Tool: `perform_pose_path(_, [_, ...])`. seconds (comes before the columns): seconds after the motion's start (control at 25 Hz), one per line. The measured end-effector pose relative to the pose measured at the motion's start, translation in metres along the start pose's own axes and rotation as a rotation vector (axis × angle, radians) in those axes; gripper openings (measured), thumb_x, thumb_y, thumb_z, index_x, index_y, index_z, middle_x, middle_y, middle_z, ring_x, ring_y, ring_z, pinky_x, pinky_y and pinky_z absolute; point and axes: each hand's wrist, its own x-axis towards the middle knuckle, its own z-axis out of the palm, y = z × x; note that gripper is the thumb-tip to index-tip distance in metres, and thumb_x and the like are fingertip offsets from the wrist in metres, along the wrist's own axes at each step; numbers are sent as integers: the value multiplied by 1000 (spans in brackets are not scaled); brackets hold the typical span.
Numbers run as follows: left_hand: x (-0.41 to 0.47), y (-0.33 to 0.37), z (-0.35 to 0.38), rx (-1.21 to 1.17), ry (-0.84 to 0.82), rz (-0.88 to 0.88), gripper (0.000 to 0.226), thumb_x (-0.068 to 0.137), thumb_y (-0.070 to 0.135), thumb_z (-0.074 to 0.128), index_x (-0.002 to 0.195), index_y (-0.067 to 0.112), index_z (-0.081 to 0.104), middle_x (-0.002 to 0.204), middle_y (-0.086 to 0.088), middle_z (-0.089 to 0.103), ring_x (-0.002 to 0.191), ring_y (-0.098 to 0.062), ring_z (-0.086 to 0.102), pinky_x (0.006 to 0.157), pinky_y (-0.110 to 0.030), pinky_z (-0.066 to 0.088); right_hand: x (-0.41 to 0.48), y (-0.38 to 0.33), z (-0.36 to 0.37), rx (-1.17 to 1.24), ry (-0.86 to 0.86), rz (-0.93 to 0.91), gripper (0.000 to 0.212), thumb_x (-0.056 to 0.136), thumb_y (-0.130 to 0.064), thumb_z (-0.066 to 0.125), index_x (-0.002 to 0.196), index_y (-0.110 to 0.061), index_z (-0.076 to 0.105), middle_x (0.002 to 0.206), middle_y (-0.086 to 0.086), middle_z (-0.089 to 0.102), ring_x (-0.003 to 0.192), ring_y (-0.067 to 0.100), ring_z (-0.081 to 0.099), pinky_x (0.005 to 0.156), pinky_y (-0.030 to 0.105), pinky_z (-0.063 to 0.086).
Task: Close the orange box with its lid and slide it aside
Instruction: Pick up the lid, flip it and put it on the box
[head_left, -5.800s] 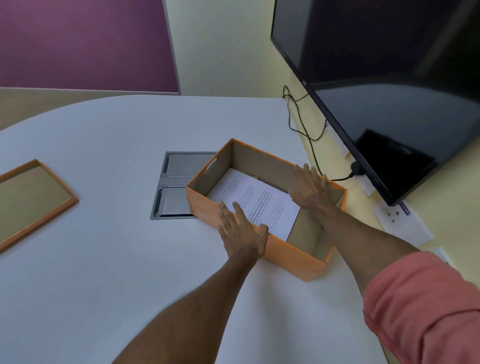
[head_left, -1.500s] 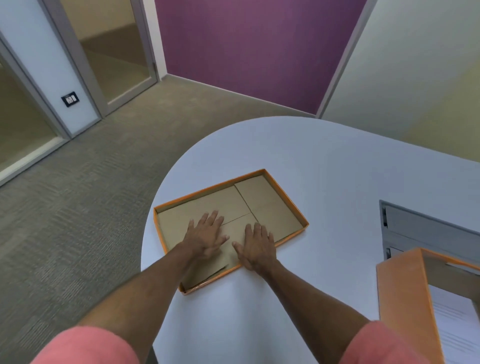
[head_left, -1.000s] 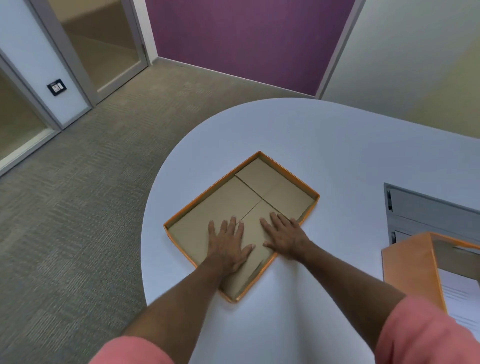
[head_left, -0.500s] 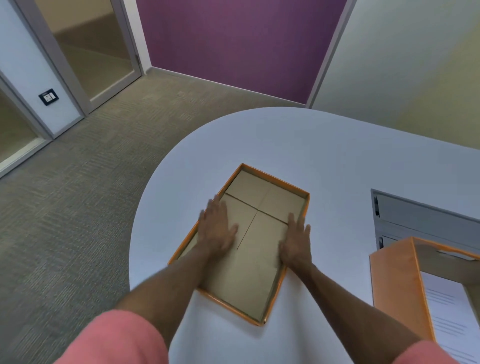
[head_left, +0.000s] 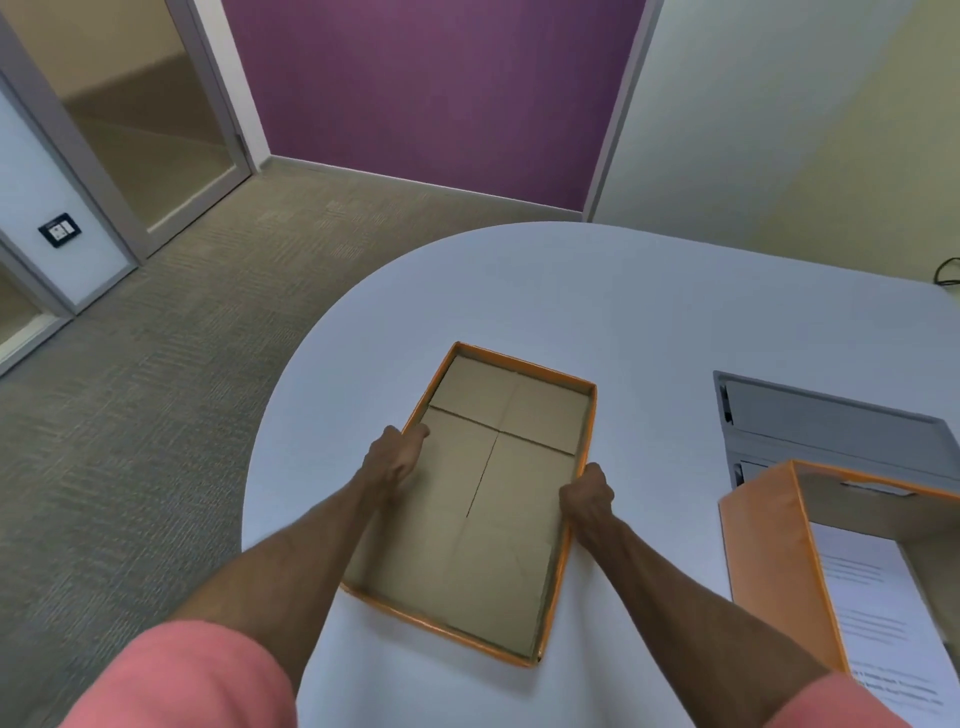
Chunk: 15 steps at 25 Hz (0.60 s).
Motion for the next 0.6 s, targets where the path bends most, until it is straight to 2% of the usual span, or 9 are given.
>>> perform_pose_path(0.08, [-11,17,-1,-46,7,3,70,89,51,42,144,7,39,144,-16,45,123,-34,48,88,-38,36,1,-4,-17,7,12,-14,31,89,8,44,119,2,47,114,18,53,93,24,44,77,32,38])
perform_pose_path(0.16, [-26,38,-2,-95,12,28,69,90,50,40,143,6,40,143,-16,46,122,-34,49,92,-39,39,1,-12,-43,37,30,-59,37,89,8,42,125,3,49,125,22,56,96,26,48,79,34,42])
perform_pose_path(0.24, [-44,67,-2,-129,21,52,66,93,49,37,141,4,41,141,-17,47,122,-35,49,99,-43,41,1,-18,-77,62,54,-118,42,88,8,42,130,2,48,130,24,54,108,33,56,89,39,49])
perform_pose_path(0.32, [-64,97,0,-183,15,103,56,95,45,32,132,7,50,135,-16,50,112,-31,52,96,-43,42,3,-21,-114,78,87,-148,44,89,7,45,133,1,46,131,24,53,116,37,56,94,41,50])
perform_pose_path(0.4, [-87,128,7,-247,-3,154,46,98,41,28,116,11,57,120,-13,55,95,-24,54,84,-40,40,7,-20,-154,111,115,-171,36,88,7,47,123,2,52,121,22,55,105,33,58,81,38,50])
perform_pose_path(0.48, [-108,154,18,-309,-20,188,48,99,40,25,123,10,54,116,-14,57,98,-26,54,83,-40,41,10,-14,-193,173,142,-202,29,85,8,46,112,7,58,109,20,60,90,28,57,71,35,45])
perform_pose_path(0.6, [-141,185,45,-333,-60,245,52,100,38,24,132,7,50,123,-17,57,104,-28,55,85,-39,43,15,8,-249,208,172,-232,31,85,9,45,111,8,61,110,26,67,99,39,66,77,43,54])
